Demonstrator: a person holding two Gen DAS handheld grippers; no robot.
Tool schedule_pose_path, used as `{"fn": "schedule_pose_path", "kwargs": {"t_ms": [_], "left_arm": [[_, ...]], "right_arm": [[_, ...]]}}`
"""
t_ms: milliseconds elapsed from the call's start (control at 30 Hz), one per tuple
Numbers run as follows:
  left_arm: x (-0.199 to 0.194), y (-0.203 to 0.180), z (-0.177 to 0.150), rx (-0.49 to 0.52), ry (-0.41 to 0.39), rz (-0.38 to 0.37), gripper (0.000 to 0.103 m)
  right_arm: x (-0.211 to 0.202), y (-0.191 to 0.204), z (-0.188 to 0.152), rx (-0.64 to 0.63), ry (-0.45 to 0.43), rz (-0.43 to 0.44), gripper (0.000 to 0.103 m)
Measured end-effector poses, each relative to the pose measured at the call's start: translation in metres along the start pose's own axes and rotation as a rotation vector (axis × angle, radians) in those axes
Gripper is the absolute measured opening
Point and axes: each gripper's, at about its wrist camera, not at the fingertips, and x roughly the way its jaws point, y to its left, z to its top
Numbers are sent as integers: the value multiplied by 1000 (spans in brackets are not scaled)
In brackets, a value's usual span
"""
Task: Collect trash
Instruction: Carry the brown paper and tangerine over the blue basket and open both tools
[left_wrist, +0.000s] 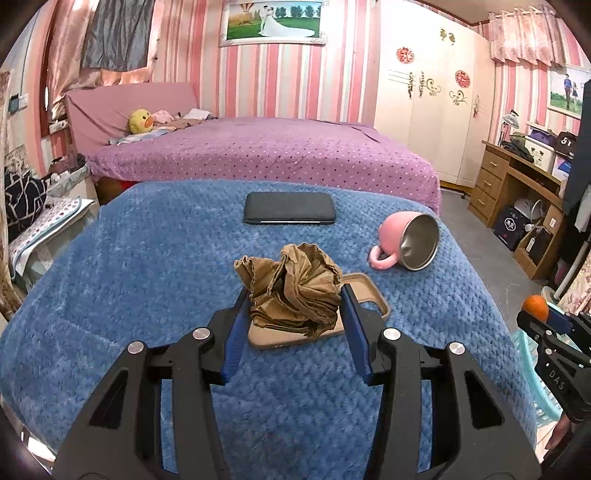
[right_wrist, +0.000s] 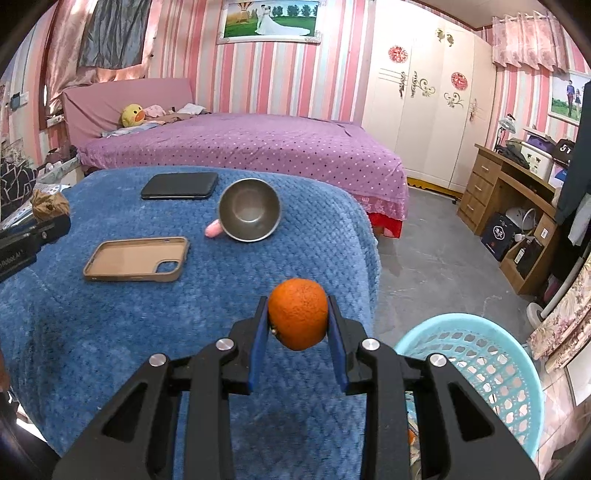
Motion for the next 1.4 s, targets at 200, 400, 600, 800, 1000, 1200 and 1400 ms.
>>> {"fn": "schedule_pose_path", "kwargs": {"t_ms": [200, 400, 600, 800, 1000, 1200, 1400], "left_arm": [[3, -12, 0, 12, -2, -7, 46], [4, -29, -2, 29, -7, -10, 46], [-1, -54, -7, 87, -29, -22, 46], [-6, -84, -18, 139, -21, -39, 46], [-19, -127, -28, 160, -25, -103, 46], [-31, -177, -41, 232, -26, -201, 46], [-32, -219, -51, 256, -5, -337, 46]], "right_arm": [[3, -25, -4, 57, -6, -1, 30], [-6, -48, -2, 71, -33, -18, 30], [-10, -80, -11, 81, -26, -59, 30], [-18, -109, -23, 82, -17, -95, 30], [-33, -145, -38, 138, -19, -133, 30], [-49, -184, -55, 155, -13, -195, 30], [-59, -217, -75, 191, 9, -251, 30]]}}
